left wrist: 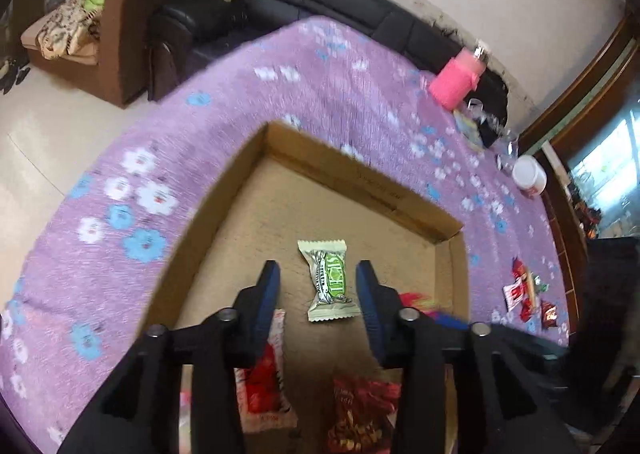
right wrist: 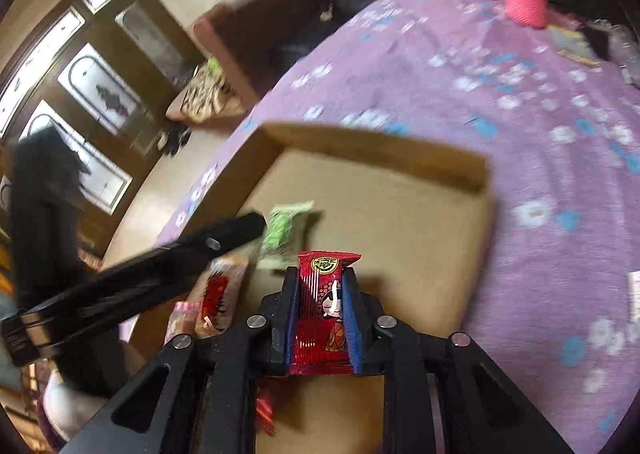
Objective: Organize snacks
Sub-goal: 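Grasp a red packet with the right tool while the left tool drops the green candy into the box, then release the red packet into the box, then grasp another red packet with the right tool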
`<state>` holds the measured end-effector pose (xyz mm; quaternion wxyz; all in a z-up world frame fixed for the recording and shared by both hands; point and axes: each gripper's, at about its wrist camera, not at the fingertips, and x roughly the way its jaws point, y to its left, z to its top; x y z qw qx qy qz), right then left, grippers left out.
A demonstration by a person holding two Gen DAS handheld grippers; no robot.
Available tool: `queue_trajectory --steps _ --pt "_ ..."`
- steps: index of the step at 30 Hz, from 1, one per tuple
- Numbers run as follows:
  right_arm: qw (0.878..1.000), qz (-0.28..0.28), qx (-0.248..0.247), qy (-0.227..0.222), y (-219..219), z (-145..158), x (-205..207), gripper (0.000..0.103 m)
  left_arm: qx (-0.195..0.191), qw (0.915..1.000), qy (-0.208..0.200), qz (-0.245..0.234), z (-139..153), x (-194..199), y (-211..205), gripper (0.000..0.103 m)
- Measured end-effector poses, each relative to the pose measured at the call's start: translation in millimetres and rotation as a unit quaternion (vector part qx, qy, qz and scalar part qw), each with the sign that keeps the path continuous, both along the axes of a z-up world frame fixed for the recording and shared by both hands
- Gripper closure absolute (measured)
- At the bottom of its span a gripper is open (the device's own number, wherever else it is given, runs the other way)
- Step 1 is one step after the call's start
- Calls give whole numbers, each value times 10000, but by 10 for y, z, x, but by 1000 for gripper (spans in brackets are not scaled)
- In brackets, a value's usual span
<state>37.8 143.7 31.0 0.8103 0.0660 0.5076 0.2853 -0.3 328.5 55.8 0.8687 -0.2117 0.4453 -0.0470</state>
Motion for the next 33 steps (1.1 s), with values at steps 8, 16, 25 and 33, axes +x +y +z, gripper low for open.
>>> queue_trajectory --steps 8,16,25,33 --pt "9993 -79 167 -324 -164 211 -163 77 -71 9976 -648 252 381 -502 83 41" --pt "9822 -1529 -169 -1081 -1758 621 -413 54 -310 9951 -937 40 606 -925 -464 15" --pt "9602 -2603 -543 -854 -3024 345 -280 55 -452 9922 -637 -970 384 -968 -1377 15" --pt "9743 -1922 -811 -847 -2859 81 357 55 -57 9877 -679 -1408 328 -986 -1678 37"
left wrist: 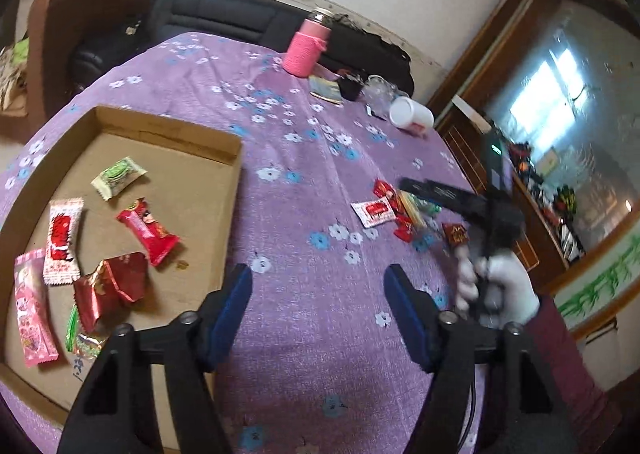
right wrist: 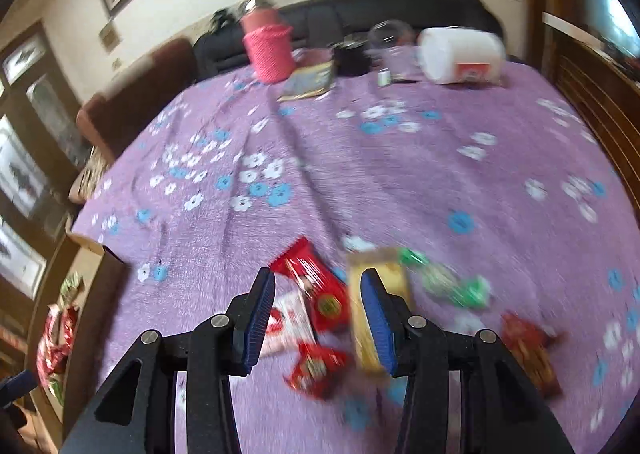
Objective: Organize snacks
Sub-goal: 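Release the red packet into the box, then grasp another red packet with the right tool, then grasp the red-white sachet with the left tool while the right tool carries the red packet to the box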
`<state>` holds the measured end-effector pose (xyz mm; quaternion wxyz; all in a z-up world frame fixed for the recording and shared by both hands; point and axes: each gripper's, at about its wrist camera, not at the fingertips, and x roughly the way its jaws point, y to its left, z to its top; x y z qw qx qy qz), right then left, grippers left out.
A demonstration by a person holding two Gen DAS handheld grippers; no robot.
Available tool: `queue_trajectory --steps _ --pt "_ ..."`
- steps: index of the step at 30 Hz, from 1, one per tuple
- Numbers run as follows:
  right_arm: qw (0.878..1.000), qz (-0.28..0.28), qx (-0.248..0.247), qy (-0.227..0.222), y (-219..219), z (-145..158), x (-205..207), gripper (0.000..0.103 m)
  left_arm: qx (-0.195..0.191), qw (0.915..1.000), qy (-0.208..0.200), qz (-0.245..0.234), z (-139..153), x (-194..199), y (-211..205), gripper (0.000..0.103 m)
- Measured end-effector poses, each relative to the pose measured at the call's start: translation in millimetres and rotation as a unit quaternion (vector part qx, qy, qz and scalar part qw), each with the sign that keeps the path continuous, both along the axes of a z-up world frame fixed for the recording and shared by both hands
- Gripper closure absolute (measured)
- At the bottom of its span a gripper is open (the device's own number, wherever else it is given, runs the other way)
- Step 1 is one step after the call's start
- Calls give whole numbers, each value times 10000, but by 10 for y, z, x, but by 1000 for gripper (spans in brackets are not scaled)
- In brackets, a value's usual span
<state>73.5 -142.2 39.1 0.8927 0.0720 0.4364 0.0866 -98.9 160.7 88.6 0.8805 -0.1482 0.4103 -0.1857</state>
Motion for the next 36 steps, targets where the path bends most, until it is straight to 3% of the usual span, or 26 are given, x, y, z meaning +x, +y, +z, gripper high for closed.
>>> queue_trajectory --steps 4,5,7,12,15,20,23,29,31,35,36 --pt "9981 382 -419 251 214 -205 213 56 188 9998 37 -37 -2 33 -57 37" --pt "9966 417 -631 332 263 -264 246 61 238 9997 49 -53 -2 46 -78 37" --pt "9950 389 -876 290 286 -284 230 81 386 9991 67 -133 5 101 -126 37" --pt "9983 207 -308 441 108 -259 97 84 804 9956 61 -477 2 337 -422 37" --pt "9987 7 381 338 -99 -201 -95 84 1093 9911 26 -761 -34 496 -669 38" --pt "9923 -239 1210 -93 -408 -104 -476 84 1595 9760 -77 -1479 -227 855 -1209 38" --pt "9901 -300 1354 -194 -500 -84 -522 84 1827 9663 -118 -1810 -373 1078 -1477 38" --pt "9813 -320 1887 -200 -674 -116 -515 84 2478 9390 -204 -2374 -674 1386 -1927 38" --pt "9788 -302 2019 -174 -701 -134 -517 84 2545 9341 -227 -2494 -726 1434 -2015 38" --pt "9749 -311 2204 -99 -747 -182 -490 84 2317 9375 -158 -2592 -731 1458 -2083 39" --pt "9740 -320 2239 -96 -756 -183 -498 84 2295 9368 -174 -2636 -718 1426 -2088 51"
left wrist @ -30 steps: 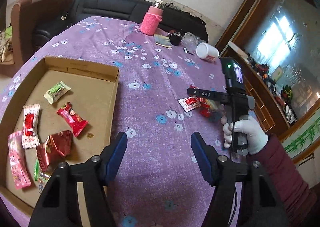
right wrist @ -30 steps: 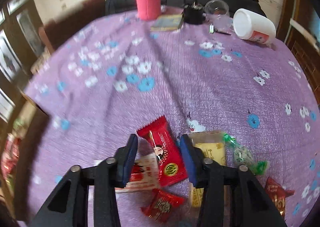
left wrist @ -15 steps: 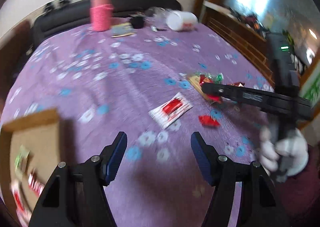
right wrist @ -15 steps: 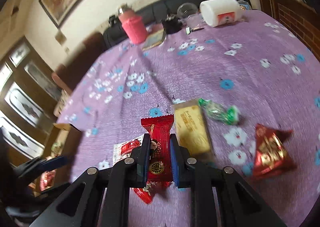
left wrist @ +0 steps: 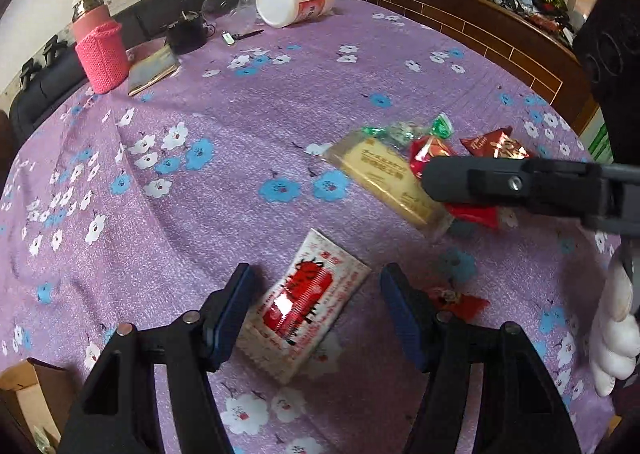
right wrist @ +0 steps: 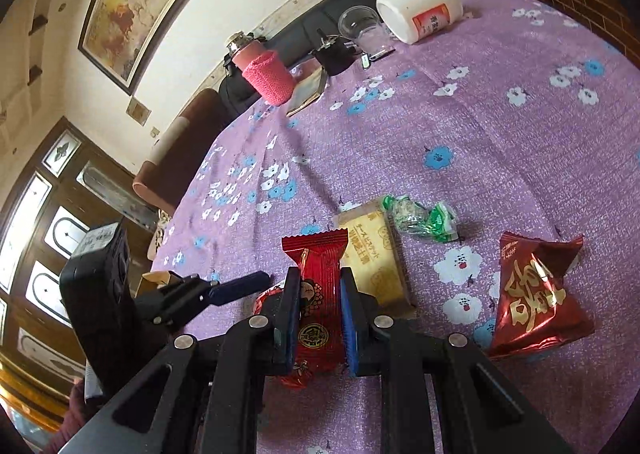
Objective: Organize snacks
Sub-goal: 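Grasp the red-white sachet with the left tool while the right tool carries the red packet to the box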
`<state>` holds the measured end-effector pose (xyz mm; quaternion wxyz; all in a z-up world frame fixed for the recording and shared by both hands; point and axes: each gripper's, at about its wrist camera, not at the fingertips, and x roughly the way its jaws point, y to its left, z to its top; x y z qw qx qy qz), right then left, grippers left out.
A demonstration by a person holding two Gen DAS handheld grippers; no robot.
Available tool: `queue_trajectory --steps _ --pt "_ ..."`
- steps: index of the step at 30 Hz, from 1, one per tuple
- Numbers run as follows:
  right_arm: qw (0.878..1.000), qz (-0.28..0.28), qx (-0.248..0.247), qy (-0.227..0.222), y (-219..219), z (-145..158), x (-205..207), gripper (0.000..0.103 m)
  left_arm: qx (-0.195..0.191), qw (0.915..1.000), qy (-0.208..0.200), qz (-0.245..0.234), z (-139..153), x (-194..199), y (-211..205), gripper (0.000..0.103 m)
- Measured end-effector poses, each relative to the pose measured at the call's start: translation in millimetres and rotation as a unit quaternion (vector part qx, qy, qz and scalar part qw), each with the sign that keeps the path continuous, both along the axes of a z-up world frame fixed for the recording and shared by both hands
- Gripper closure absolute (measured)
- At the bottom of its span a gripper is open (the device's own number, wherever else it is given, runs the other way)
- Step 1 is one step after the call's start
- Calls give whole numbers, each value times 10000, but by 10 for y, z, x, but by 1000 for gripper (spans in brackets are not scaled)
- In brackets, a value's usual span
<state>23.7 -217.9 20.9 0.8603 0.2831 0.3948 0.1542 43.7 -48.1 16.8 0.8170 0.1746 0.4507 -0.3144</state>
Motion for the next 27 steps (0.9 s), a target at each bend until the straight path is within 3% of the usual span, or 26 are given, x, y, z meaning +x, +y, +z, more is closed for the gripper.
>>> queue_trajectory --steps 2,8,16,21,27 --pt "10000 -43 43 -8 -22 1 -5 84 -91 9999 96 -48 15 -42 -4 75" --pt "9999 -59 76 -66 -13 17 -25 84 -159 9993 117 328 30 -172 133 77" --pt "9997 78 138 -205 73 60 -86 84 -985 9886 59 1136 443 -535 848 77" --pt "9992 272 32 -293 261 111 -128 84 -1432 9686 -49 2030 681 -853 1712 77" --pt "9972 662 -172 -289 758 207 -252 83 -1645 9338 -165 3172 747 -1284 2745 77"
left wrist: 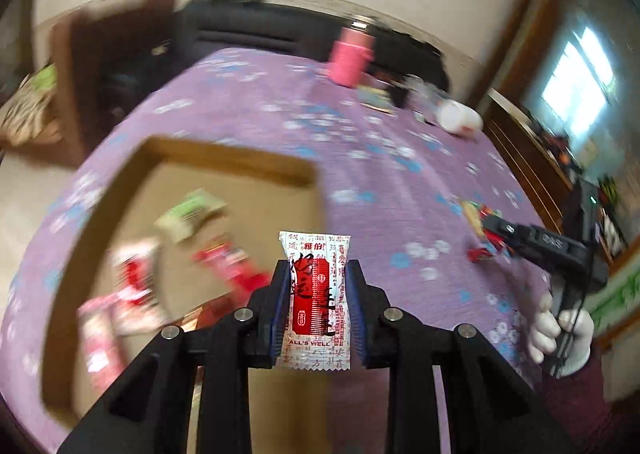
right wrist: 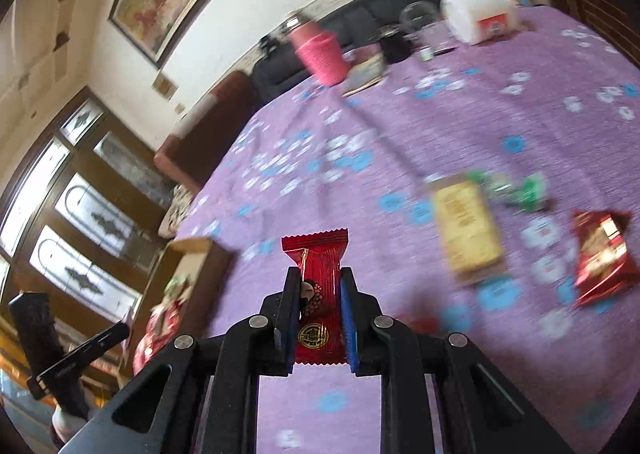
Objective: Organize snacks
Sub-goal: 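Grasp the red-white sachet with the left tool while the right tool carries the red packet to the box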
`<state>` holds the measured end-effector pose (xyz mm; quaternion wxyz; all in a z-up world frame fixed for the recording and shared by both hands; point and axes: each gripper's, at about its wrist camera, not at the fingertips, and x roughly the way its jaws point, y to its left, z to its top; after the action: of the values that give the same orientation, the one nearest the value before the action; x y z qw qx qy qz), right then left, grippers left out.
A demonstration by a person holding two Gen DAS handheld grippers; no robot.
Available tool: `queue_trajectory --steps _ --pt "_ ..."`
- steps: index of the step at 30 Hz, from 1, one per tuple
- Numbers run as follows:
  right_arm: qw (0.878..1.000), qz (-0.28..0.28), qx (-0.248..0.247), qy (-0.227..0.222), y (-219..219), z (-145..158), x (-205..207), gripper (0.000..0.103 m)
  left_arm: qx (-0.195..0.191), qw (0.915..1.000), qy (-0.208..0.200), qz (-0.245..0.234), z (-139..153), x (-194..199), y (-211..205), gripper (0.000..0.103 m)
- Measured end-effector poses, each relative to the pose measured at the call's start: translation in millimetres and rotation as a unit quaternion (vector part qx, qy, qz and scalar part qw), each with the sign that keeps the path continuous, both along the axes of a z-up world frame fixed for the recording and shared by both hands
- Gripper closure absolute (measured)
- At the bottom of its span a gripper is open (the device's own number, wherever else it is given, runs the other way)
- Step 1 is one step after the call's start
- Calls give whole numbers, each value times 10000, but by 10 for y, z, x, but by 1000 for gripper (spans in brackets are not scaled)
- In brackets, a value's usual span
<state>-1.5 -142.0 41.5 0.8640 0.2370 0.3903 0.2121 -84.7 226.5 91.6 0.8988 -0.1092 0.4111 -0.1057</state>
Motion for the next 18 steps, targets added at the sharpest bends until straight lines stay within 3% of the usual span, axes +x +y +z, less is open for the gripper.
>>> queue_trajectory --steps 3,9,18 --pt "9991 409 113 15 394 63 -107 83 -33 9993 130 336 -86 -126 279 76" --pt "9901 1399 24 62 1379 160 -278 83 -86 9980 443 446 -362 -271 374 76" --pt "9757 2072 -681 228 2389 22 -323 83 98 9969 643 433 -460 -414 379 72"
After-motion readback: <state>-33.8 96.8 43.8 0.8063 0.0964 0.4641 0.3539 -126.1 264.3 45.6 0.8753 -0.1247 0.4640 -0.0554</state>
